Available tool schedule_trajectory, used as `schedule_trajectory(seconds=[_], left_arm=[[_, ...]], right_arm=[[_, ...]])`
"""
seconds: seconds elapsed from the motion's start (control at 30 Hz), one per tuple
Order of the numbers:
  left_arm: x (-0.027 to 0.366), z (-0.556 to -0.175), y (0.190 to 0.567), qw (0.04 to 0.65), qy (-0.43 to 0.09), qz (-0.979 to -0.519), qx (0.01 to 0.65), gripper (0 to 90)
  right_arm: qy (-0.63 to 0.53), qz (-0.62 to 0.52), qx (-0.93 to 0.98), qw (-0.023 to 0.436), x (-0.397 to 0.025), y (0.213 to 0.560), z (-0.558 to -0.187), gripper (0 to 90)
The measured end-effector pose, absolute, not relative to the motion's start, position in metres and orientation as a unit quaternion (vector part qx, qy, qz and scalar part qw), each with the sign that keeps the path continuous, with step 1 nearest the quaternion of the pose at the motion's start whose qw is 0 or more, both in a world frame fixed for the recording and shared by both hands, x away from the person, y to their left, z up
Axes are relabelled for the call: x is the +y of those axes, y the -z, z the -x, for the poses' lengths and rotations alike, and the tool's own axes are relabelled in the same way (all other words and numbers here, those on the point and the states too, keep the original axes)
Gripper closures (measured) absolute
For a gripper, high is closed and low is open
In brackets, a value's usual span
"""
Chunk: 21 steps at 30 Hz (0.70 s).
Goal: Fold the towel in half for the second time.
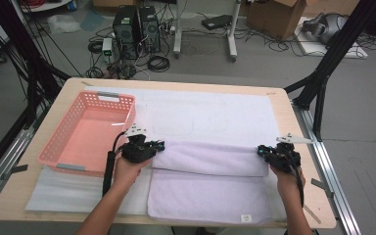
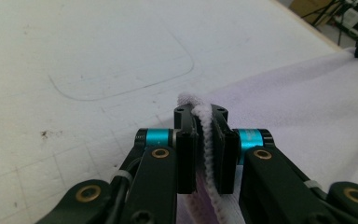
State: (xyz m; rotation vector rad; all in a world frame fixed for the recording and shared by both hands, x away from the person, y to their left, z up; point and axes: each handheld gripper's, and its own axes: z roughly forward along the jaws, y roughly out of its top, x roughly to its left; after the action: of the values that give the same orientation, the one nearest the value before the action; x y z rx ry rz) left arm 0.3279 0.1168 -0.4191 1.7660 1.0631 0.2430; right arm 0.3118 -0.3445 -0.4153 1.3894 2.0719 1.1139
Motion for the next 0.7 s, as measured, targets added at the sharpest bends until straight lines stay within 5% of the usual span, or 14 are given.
schedule_trajectory(seconds=[0.7], left_arm=[[0.13,-0.257,0.422,0.538,-0.108,-0.745,0.379,80.6]], right_arm=[[-0.443,-0.473,0.727,0.227,-0.35,0.414,-0.219,81.7]])
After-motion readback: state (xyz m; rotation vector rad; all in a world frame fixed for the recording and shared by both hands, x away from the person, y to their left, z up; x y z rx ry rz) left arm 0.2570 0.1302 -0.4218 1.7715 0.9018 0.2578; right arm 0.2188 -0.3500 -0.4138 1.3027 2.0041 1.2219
